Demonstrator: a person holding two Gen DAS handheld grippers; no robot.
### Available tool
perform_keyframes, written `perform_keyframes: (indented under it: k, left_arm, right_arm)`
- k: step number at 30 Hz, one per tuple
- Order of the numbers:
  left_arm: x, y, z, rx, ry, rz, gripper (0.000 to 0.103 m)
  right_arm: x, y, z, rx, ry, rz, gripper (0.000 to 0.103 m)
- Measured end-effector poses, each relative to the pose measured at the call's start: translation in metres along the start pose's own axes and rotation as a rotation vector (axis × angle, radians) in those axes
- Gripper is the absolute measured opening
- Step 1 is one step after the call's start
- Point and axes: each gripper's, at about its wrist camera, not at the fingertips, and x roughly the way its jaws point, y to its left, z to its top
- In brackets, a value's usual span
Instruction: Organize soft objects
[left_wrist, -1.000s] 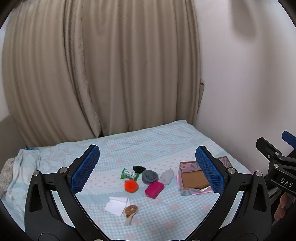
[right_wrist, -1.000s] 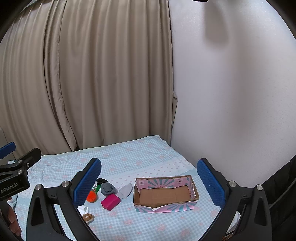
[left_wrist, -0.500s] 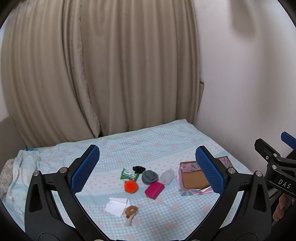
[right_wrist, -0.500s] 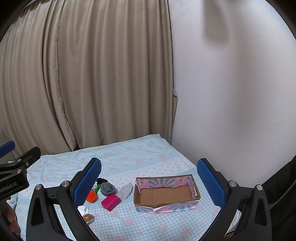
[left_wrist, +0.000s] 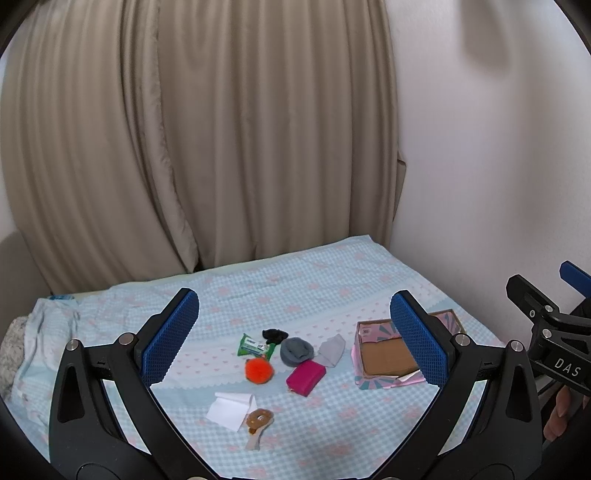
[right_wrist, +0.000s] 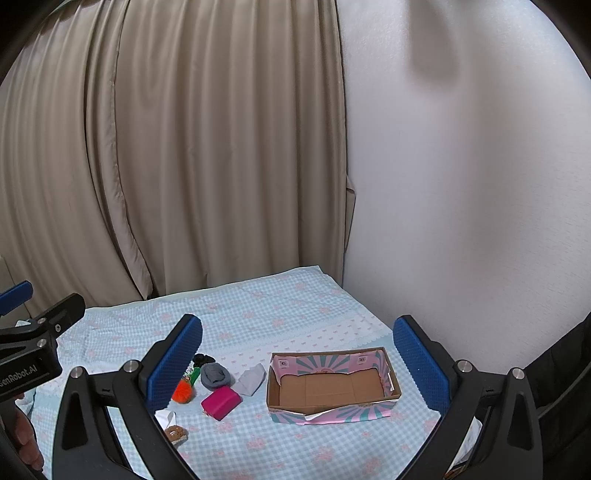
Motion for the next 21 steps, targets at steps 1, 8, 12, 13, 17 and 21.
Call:
perform_keyframes:
  k: [1, 8, 12, 13, 17, 21]
  left_arm:
    - [0.0, -0.0004, 0.0, 0.001, 0.001, 0.001, 0.103]
    - [0.0007, -0.0039, 0.0022, 0.004, 0.003, 0.0, 0.103]
    - [0.0006, -0.0055, 0.0026, 0.005, 0.004, 0.0, 0.103]
    - [0.0005, -0.0054, 0.0026, 0.004, 0.004, -0.003, 0.103]
    - [0.001, -0.0078, 0.003, 0.005, 0.003, -0.005, 0.103]
    - [0.0049, -0.0101, 0.005, 0.007, 0.007, -0.007, 0.103]
  right_arm:
    - [-0.0006, -0.0005, 0.0005, 0.0, 0.0, 0.001, 0.103]
    - [-0.0003, 0.0008, 0.0011, 0.0, 0.004, 0.0, 0.103]
    - [0.0008, -0.0005, 0.0023, -0.013, 0.001, -0.008, 0.103]
    - [0.0003, 0.0002, 0.0032, -0.015, 0.001, -0.009, 0.103]
    - [0.0009, -0.0018, 0.0043, -0.002, 0.004, -0.005, 0.103]
    - [0.002, -0.004, 0.0067, 0.003, 0.004, -0.005, 0.103]
